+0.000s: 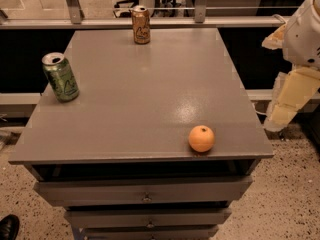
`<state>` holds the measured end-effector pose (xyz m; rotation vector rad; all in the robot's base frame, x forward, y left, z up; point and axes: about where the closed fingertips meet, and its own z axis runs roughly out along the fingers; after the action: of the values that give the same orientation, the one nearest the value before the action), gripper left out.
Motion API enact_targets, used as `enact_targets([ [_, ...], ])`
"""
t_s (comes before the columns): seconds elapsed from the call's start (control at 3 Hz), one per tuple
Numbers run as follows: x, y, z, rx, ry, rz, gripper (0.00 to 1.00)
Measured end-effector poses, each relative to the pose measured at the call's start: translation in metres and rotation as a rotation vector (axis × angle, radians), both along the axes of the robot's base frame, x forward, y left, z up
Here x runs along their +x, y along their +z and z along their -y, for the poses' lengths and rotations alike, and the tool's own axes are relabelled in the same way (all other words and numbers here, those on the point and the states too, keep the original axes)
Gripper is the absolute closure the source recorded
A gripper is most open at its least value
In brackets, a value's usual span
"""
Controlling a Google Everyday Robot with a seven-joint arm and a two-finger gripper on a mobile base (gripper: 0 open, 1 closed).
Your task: Move green can near orange
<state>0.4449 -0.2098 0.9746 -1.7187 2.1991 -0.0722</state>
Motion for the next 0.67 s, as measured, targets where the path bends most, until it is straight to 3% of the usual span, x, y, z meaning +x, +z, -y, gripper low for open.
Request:
enact_targets([
  [0.33,0.023,-0.01,-0.022,0.095,0.035,0.022,0.0],
  [0.67,0.058,-0.018,-0.06,0.234,0.08,0.048,0.0],
])
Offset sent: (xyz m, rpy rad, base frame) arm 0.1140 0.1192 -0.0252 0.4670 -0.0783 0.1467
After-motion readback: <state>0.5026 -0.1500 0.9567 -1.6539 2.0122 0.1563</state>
